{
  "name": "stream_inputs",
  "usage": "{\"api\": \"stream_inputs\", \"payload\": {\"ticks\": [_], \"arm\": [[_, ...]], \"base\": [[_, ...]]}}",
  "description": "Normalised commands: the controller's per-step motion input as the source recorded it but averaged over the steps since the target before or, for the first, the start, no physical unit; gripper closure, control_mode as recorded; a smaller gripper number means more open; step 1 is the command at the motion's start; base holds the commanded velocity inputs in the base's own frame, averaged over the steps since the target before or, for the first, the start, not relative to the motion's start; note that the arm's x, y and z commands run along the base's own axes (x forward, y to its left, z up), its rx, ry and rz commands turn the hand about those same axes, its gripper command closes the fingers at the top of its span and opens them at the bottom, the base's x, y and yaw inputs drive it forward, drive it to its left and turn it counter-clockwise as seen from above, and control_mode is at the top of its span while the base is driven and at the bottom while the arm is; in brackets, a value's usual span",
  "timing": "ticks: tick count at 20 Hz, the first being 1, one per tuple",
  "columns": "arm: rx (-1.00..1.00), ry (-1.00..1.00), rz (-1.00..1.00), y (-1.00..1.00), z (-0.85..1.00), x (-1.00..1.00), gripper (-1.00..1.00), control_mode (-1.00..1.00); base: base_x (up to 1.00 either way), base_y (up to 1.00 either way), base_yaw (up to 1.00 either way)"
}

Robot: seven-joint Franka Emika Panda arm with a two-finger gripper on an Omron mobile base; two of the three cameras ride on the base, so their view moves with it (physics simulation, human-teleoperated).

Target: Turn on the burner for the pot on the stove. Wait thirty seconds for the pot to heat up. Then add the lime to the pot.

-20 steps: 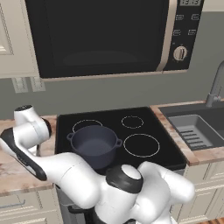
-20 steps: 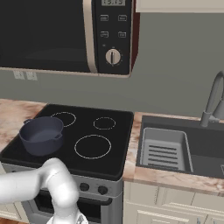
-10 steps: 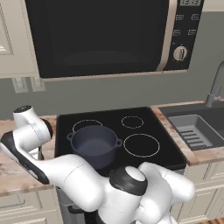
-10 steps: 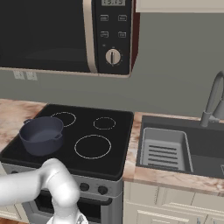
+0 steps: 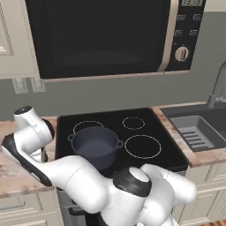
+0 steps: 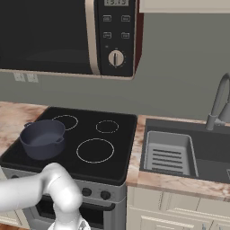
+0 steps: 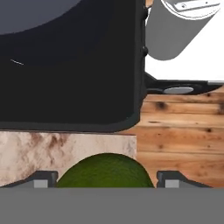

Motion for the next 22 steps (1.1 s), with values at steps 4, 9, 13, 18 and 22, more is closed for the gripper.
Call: {"api": "stream_inputs", "payload": {"ticks": [4,9,13,18,22], "arm": [[-0.09,0.00,0.00,-0.17,0.17,0.24,1.00,-1.00],[-0.18,-0.01,-0.01,-0.28,0.08,0.37,1.00,-1.00],[-0.23,-0.01,0.00,-0.31,0.10,0.23,1.00,-1.00],[-0.23,0.00,0.00,-0.11,0.12,0.05,1.00,-1.00],[-0.22,0.00,0.00,-0.02,0.16,0.00,1.00,-1.00]], "base": [[0.00,0.00,0.00],[0.00,0.00,0.00],[0.00,0.00,0.00],[0.00,0.00,0.00],[0.00,0.00,0.00]]}}
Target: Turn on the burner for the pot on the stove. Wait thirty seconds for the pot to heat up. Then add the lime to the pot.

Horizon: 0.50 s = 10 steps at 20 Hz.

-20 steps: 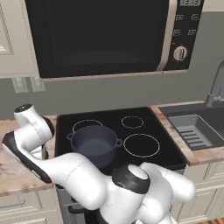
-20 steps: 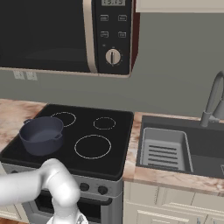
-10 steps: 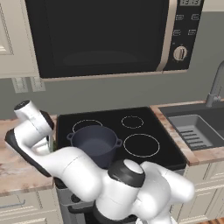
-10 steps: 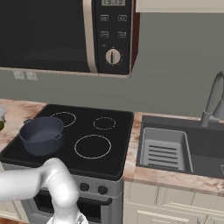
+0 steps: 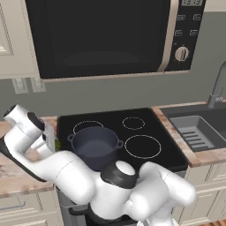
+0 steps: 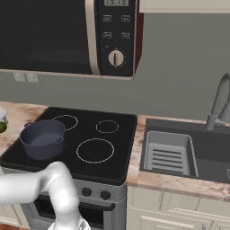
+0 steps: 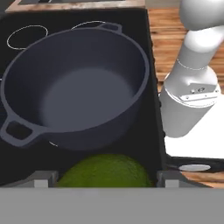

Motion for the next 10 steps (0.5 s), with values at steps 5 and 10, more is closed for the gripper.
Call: {"api": "stream_inputs", "payload": {"ticks": [5,10], "arm": [[-0.19,0.00,0.00,-0.08,0.14,0.04,1.00,-1.00],[-0.13,0.00,0.00,-0.27,0.17,0.05,1.00,-1.00]], "base": [[0.00,0.00,0.00],[0.00,0.00,0.00]]}}
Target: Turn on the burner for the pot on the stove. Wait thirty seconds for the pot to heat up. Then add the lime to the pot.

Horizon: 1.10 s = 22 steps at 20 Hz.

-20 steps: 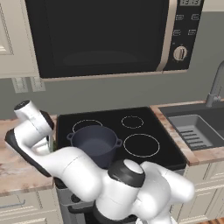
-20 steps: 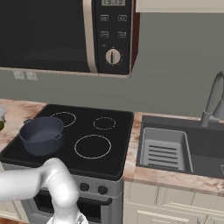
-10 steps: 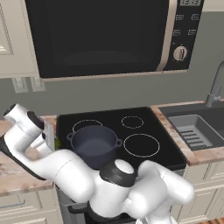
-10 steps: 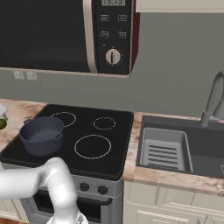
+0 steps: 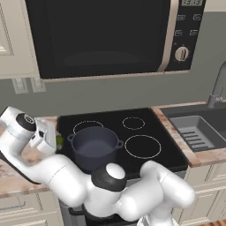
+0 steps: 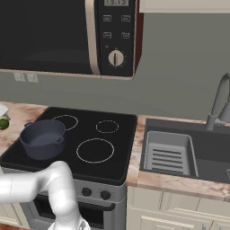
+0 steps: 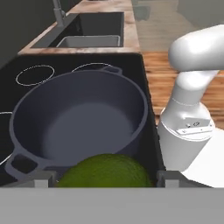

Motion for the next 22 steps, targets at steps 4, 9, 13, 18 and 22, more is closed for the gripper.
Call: {"api": "stream_inputs", "payload": {"ticks": [4,9,13,18,22], "arm": [[-0.01,0.05,0.00,-0.38,0.16,0.06,1.00,-1.00],[-0.01,0.03,0.00,-0.37,0.05,0.00,1.00,-1.00],[0.00,0.00,0.00,-0.45,-0.03,0.06,1.00,-1.00],[0.00,0.00,0.00,-0.35,-0.01,0.11,1.00,-1.00],[0.00,0.02,0.00,-0.19,0.00,0.06,1.00,-1.00]], "base": [[0.00,0.00,0.00],[0.00,0.00,0.00],[0.00,0.00,0.00],[0.00,0.00,0.00],[0.00,0.00,0.00]]}}
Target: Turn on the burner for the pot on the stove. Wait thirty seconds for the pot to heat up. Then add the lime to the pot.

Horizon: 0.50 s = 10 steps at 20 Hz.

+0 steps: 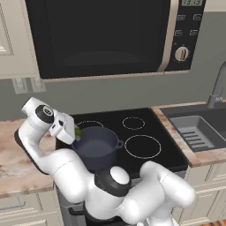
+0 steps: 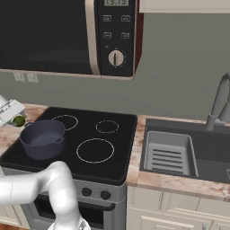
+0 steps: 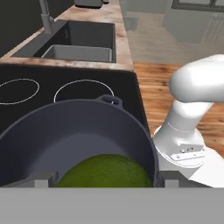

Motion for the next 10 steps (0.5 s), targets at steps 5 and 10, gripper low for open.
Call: {"api": "stream_inputs", "payload": {"ticks": [5,10], "arm": [[0.00,0.04,0.00,-0.41,-0.09,0.19,1.00,-1.00],[0.00,0.01,0.00,-0.44,-0.17,0.26,1.00,-1.00]], "base": [[0.00,0.00,0.00],[0.00,0.00,0.00]]}}
